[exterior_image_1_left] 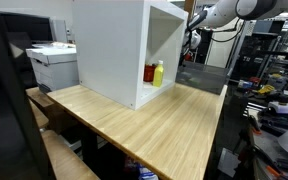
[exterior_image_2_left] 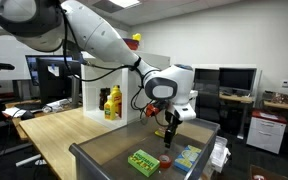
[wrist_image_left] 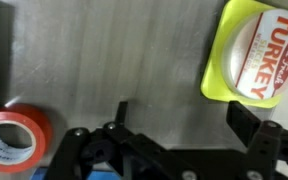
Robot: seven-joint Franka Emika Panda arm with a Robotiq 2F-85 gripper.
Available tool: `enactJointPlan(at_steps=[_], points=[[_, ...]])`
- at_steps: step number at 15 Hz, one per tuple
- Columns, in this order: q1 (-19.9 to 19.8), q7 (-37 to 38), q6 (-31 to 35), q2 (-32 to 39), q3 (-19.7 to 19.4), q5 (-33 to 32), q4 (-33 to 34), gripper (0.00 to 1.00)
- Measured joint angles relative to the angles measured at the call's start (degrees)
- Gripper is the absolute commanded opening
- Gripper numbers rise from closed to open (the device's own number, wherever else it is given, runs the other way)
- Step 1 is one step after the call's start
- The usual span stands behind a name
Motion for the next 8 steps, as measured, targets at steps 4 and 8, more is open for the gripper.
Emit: enactJointPlan(at_steps=[4,8], points=[[0.0,0.0,2.8,0.0,0.4,0.2,-0.1,1.00],[-0.2,0.0,2.9,0.2,0.6,0.5,-0.4,1.00]])
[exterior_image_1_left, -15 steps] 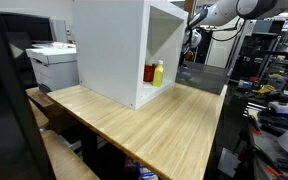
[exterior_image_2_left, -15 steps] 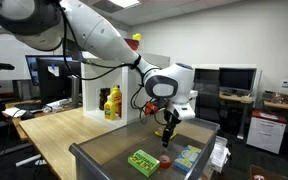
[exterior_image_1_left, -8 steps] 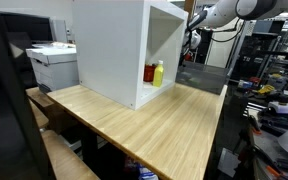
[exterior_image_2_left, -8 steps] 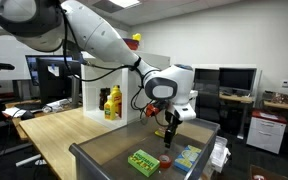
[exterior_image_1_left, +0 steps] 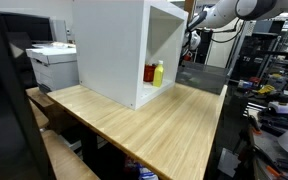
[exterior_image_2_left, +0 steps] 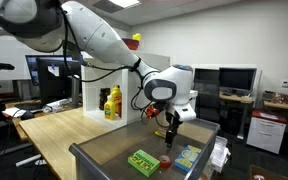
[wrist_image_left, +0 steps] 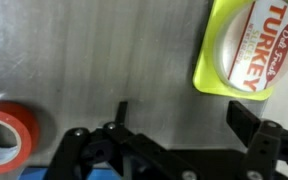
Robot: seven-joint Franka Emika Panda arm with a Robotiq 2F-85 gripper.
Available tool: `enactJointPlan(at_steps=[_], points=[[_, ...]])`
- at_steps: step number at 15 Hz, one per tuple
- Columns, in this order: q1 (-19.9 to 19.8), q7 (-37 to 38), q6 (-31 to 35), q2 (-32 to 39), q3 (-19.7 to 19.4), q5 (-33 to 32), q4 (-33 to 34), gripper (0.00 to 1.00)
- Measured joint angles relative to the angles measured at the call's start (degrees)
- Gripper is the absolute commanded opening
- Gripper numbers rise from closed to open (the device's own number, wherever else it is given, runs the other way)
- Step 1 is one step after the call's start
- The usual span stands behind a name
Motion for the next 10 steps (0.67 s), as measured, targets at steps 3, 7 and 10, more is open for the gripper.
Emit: enactJointPlan(at_steps=[3,7,10], points=[[-0.4,0.0,-0.3,0.1,0.6,1.0,-0.3,1.00],[-0.4,0.0,0.2,0.1,1.3,2.9,-0.3,1.00],[-0.4,-0.1,1.3,0.0,2.2,4.0,-0.4,1.00]])
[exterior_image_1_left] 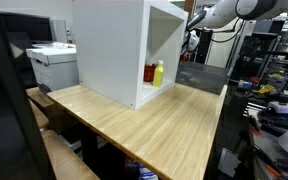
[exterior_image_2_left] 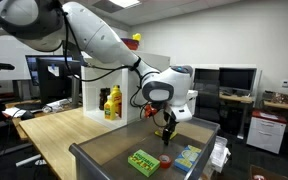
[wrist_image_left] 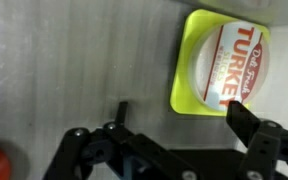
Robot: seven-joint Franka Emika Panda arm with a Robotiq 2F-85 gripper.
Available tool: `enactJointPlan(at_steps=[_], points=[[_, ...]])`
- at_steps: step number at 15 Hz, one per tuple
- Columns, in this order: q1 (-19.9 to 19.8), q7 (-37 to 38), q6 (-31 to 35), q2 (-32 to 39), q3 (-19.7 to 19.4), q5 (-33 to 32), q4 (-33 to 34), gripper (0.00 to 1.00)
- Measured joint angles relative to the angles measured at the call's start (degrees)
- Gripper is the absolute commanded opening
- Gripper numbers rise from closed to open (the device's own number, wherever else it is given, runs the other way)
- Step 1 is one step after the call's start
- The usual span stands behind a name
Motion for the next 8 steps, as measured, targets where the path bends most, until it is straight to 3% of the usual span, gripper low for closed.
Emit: enactJointPlan(at_steps=[8], points=[[0.0,-1.5,5.2,-1.3,1.5,0.5,-2.9,1.00]])
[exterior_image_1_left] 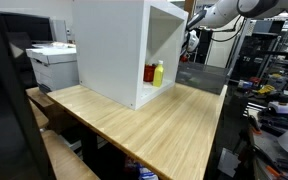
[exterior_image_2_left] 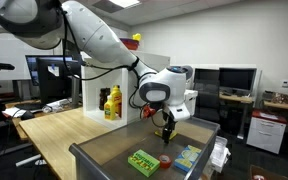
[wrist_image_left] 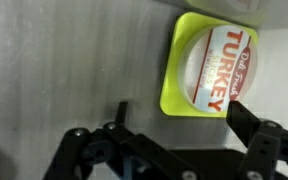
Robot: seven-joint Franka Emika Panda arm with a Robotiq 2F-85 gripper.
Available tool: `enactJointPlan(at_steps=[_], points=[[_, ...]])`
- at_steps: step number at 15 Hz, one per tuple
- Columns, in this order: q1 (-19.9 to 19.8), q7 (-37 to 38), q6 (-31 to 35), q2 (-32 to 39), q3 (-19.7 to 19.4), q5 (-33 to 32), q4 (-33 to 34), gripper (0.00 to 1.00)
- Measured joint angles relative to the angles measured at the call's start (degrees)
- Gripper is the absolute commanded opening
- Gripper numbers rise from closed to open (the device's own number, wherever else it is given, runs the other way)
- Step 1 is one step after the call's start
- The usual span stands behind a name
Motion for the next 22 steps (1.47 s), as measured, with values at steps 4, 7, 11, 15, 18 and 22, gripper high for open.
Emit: enactJointPlan(at_steps=[4,7,11,15,18,22], points=[[0.0,-0.7,3.6,-0.4,0.6,0.4,-1.7,1.00],[0.0,-0.7,4.6,-1.0,0.9,0.8,-2.7,1.00],[0.1,-0.7,5.1,-1.5,1.2,1.8,-3.7,1.00],[0.1,-0.7,5.1,-1.8,1.3,2.3,-4.1,1.00],[0.1,-0.8,5.1,-1.8,1.4,2.4,-4.2,1.00],[0.1,-1.0,5.1,-1.8,1.4,2.4,-4.2,1.00]])
